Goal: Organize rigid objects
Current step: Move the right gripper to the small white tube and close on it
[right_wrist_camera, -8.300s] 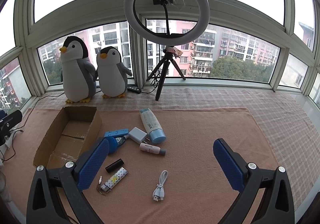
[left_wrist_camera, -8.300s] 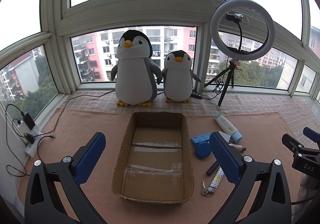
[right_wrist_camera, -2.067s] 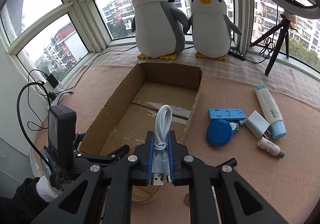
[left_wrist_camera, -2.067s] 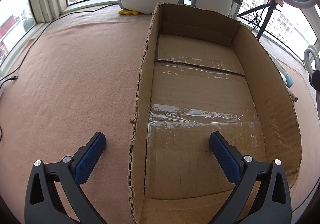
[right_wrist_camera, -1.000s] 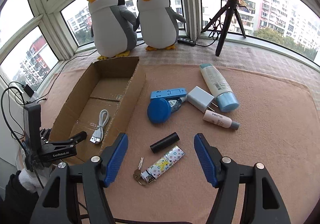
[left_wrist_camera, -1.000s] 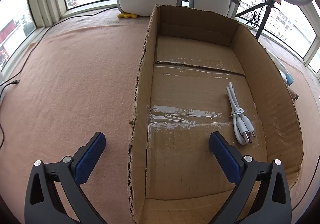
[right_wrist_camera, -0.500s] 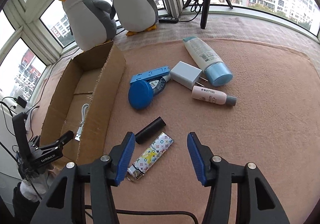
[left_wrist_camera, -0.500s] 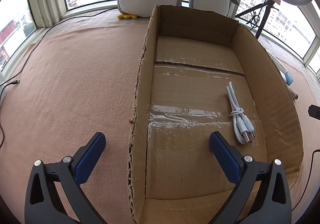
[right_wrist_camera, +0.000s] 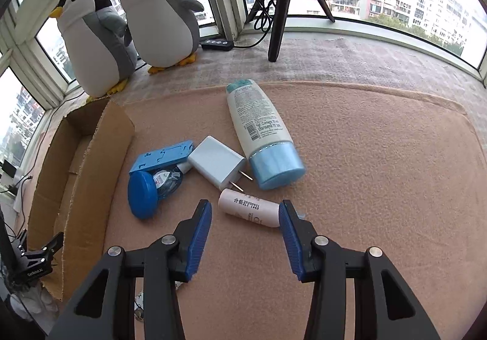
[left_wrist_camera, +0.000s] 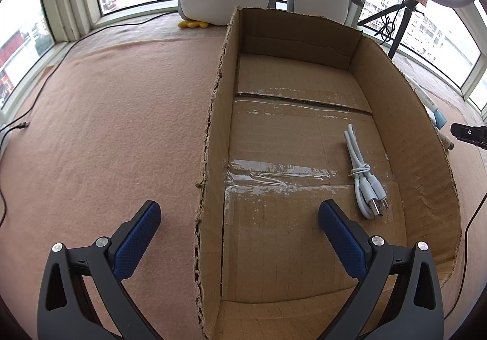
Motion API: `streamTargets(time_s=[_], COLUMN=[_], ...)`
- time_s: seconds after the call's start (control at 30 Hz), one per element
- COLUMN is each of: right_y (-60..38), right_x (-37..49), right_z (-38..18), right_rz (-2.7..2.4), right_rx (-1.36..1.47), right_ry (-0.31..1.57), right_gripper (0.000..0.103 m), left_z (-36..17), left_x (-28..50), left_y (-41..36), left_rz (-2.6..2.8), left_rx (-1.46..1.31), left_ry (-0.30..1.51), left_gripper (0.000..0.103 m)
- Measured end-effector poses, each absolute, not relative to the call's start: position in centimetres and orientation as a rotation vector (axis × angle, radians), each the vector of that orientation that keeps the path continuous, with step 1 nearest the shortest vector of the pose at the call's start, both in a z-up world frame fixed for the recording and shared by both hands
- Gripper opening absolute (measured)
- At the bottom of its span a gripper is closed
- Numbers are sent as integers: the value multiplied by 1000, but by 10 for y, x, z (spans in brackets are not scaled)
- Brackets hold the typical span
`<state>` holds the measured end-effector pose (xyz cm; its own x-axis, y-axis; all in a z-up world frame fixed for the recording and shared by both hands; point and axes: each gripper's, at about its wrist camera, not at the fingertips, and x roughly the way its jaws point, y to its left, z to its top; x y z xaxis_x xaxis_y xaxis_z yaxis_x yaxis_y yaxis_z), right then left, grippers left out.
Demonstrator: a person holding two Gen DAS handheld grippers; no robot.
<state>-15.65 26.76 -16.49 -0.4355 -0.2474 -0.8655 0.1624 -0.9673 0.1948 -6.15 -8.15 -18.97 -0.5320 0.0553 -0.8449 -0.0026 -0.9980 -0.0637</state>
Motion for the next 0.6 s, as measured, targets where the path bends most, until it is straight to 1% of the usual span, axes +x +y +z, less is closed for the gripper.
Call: streamTargets(time_s=[0.27, 0.4, 0.6], right_y=[273, 272, 264], right_x=[-177, -175, -166], right_z=[-180, -186, -189], right_rz=[-2335, -2290, -2289], right_rx=[1521, 1543, 1556], right_ry=[-146, -119, -16], right_gripper=[42, 42, 41], left_z=[-190, -191, -191], left_x=[-62, -62, -61], left_y=[-81, -82, -83], left_rz=[2726, 2727, 2727], left_rx=[-1514, -1518, -1521], left_ry=[-88, -90, -104], left_gripper=[103, 103, 103])
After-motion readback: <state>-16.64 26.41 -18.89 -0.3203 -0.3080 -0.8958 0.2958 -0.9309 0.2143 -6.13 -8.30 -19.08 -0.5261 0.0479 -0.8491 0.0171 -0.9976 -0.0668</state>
